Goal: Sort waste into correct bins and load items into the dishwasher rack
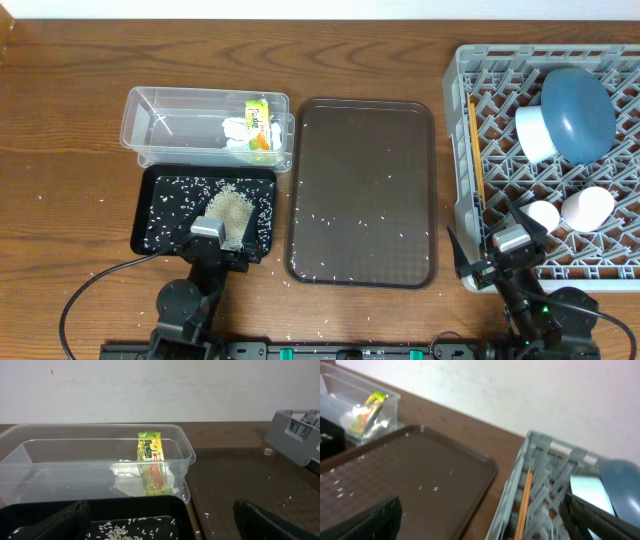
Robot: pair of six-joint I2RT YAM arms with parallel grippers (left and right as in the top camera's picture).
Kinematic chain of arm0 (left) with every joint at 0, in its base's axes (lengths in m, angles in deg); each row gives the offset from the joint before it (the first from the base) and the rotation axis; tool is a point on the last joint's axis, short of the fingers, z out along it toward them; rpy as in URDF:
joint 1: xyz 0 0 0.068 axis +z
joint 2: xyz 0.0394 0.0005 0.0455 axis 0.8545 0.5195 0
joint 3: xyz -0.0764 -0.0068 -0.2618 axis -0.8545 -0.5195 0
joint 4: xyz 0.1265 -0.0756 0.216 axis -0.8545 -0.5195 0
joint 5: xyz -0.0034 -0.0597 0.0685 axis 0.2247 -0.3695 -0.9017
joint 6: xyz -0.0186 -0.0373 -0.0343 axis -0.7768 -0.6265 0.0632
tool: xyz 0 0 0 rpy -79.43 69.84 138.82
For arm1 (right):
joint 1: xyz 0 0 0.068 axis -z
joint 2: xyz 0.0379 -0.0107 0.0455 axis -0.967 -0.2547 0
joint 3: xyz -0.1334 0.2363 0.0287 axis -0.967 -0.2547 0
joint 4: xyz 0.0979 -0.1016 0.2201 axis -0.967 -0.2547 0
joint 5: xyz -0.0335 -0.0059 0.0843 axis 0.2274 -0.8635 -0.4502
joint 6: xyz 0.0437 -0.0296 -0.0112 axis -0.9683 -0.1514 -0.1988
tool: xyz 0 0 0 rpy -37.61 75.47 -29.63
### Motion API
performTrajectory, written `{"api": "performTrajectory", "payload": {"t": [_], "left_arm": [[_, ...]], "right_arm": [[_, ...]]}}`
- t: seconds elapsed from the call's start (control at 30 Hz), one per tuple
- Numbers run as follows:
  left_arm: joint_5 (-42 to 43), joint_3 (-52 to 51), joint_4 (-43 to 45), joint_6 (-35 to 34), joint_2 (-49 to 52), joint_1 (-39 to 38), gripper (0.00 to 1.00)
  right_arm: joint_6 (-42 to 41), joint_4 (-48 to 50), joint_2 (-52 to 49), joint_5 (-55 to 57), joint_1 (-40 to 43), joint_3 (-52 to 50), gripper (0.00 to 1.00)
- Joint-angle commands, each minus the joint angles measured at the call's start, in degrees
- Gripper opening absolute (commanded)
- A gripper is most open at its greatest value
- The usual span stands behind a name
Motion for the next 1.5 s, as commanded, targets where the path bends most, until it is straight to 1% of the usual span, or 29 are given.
{"api": "performTrajectory", "payload": {"t": [0.0, 0.2, 0.3, 0.33, 1.47], "left_arm": [[-0.74, -1.18, -1.62, 0.79, -0.31, 0.42, 0.94], [-0.74, -1.18, -1.62, 0.79, -0.31, 0.42, 0.93], [-0.74, -1.18, -1.62, 0.79, -0.31, 0.42, 0.94], [-0.74, -1.18, -1.62, 0.79, -0.31, 0.42, 0.94], [-0.74, -1.18, -1.62, 0.79, -0.31, 0.42, 0.94]], "right_arm": [[0.33, 3.1, 0.76, -0.7, 0.52, -3.02, 0.99], [-0.15, 10.93, 0.76, -0.68, 0.5, -9.16, 0.99], [-0.9, 16.46, 0.76, -0.68, 0.35, -11.19, 0.99], [-0.87, 16.98, 0.76, -0.63, 0.35, -11.5, 0.99], [-0.9, 16.81, 0.74, -0.66, 0.31, -11.45, 0.99]]}}
